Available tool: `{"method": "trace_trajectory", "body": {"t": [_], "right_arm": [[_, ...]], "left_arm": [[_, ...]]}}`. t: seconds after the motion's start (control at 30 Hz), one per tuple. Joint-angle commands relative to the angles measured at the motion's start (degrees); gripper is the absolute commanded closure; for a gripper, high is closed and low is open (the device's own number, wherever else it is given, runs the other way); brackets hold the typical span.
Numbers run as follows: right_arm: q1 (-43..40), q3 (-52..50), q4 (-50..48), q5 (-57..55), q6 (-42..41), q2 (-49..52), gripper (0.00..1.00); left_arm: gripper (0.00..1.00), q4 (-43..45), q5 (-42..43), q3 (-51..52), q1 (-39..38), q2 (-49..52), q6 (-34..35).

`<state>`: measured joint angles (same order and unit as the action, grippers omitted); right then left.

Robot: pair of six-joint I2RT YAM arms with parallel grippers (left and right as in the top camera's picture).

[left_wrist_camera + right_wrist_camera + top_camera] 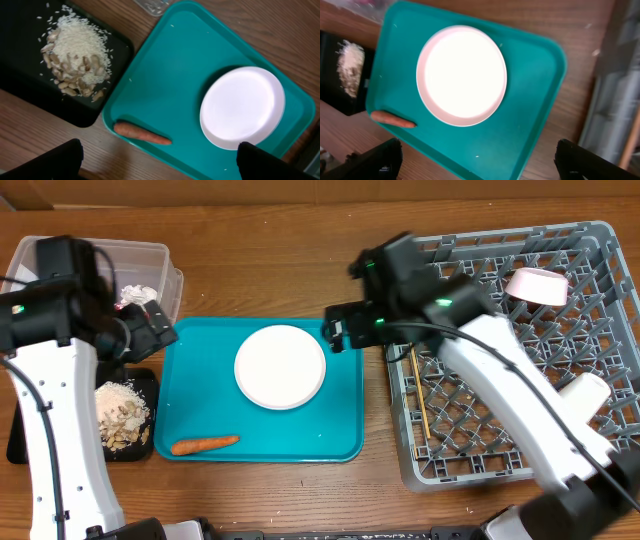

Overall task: Sort waste into correct bins and load items into the dishwasher
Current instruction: 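Grasp the white plate with the right gripper and lift it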

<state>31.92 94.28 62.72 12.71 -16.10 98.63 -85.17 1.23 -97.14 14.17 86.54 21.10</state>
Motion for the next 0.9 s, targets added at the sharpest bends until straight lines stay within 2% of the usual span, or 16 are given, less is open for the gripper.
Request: {"method": "trace_trajectory", "body": {"t": [0.0,0.3,0.53,0.57,0.6,0.67,0.7,0.73,0.8,0.87], "right_arm": [[2.05,-0.09,-0.74,0.02,-2.21,6.01,0.0],[5.97,-0.09,-5.66,0.02,-8.24,20.2,0.01],[6.97,-0.09,-7.39,-2.47,-11.32,27.61,0.12],[6.97,-0.09,-7.32,-3.08,-12.28,28.52,0.15],[6.97,-0.09,-7.23,-3.21,-12.5,29.11,0.23],[6.97,-0.09,-7.06,-3.23,-12.48,29.66,0.51],[6.95,-0.09,-7.04,-3.26,-12.48,29.66,0.75],[6.91,0.0,-7.08,-3.3,-12.46,29.59,0.83],[6.67,0.7,-6.62,-4.39,-12.46,29.24,0.96],[6.05,2.27,-4.9,-6.49,-12.46,28.41,0.96]], "left_arm": [[0.0,-0.11,-0.15,-0.61,1.92,0.02,0.7],[0.0,-0.11,-0.15,-0.57,2.32,0.02,0.68],[0.0,-0.15,-0.15,-0.57,2.32,0.02,0.68],[0.0,-0.15,-0.15,-0.57,2.32,0.02,0.66],[0.0,-0.15,-0.15,-0.57,2.32,0.02,0.52],[0.01,-0.17,-0.15,-0.57,2.32,0.02,0.31],[0.0,-0.2,-0.15,-0.57,2.32,0.02,0.28],[0.0,-0.24,-0.15,-0.57,2.32,0.02,0.28],[0.0,-0.31,-0.15,-0.57,2.32,0.02,0.28],[0.0,-0.33,-0.15,-0.57,2.32,0.02,0.28]]}}
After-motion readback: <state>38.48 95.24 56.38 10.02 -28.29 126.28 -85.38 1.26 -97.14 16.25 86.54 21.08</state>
